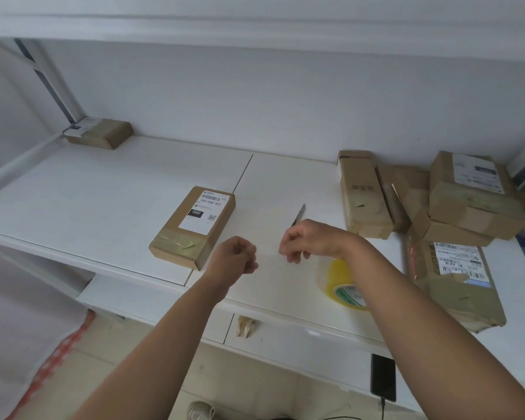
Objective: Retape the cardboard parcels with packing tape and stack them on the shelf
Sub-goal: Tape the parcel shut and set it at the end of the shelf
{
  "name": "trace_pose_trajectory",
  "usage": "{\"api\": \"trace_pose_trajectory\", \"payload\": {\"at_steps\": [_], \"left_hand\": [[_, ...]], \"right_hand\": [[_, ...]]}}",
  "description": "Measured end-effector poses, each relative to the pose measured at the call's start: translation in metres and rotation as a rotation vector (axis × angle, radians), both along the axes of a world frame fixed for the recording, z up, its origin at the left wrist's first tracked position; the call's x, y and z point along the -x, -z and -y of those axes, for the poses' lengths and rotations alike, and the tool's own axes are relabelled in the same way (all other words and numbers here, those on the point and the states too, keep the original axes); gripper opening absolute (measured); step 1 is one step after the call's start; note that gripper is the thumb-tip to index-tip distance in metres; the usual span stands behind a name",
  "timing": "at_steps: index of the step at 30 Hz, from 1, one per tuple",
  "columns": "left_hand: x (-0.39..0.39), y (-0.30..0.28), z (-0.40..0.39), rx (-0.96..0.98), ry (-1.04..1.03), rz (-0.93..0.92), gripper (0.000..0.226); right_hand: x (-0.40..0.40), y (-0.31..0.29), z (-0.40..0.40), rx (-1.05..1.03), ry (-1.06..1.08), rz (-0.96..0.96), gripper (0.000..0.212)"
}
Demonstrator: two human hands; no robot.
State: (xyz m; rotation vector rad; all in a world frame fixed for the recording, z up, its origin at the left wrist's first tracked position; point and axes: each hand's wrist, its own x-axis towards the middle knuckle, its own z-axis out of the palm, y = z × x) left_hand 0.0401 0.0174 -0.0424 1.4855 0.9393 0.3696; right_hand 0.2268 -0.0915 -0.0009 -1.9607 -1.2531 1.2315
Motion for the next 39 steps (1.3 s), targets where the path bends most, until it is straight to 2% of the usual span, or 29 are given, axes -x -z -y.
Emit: {"api": "trace_pose_trajectory", "payload": {"at_steps": [2,8,12,16,20,27,31,35,36,39], "left_hand": [[-0.002,-0.001,0.001,-0.007,0.0,0.002,0.008],[0.005,-0.008,-0.016,-0.04,-0.164,0.088,0.015],[0.01,-0.019,-0.022,-0.028,-0.151,0.137,0.013],[0.01,-0.023,-0.023,-0.019,-0.144,0.161,0.006],[0.012,-0.025,-0.022,-0.026,-0.127,0.165,0.011],[0.018,-0.021,-0.025,0.014,-0.129,0.173,0.013],[0.019,-0.018,-0.024,0.021,-0.123,0.153,0.013],[0.019,-0.017,-0.021,0.014,-0.115,0.14,0.013],[0.019,-0.017,-0.02,0.012,-0.113,0.138,0.013],[0.022,-0.018,-0.019,0.009,-0.101,0.13,0.011]], "right_hand": [[-0.001,0.002,0.001,-0.022,-0.009,-0.005,0.005],[-0.014,0.01,0.004,-0.053,0.094,0.041,0.005],[-0.007,0.013,-0.003,0.022,-0.014,0.097,0.004],[0.013,0.022,-0.026,0.124,-0.17,0.242,0.006],[0.025,0.031,-0.04,0.218,-0.295,0.394,0.011],[0.031,0.043,-0.043,0.271,-0.342,0.513,0.011],[0.031,0.048,-0.046,0.284,-0.337,0.541,0.018],[0.027,0.047,-0.044,0.317,-0.337,0.681,0.041],[0.027,0.046,-0.044,0.328,-0.337,0.7,0.041],[0.027,0.042,-0.046,0.264,-0.286,0.699,0.022]]}}
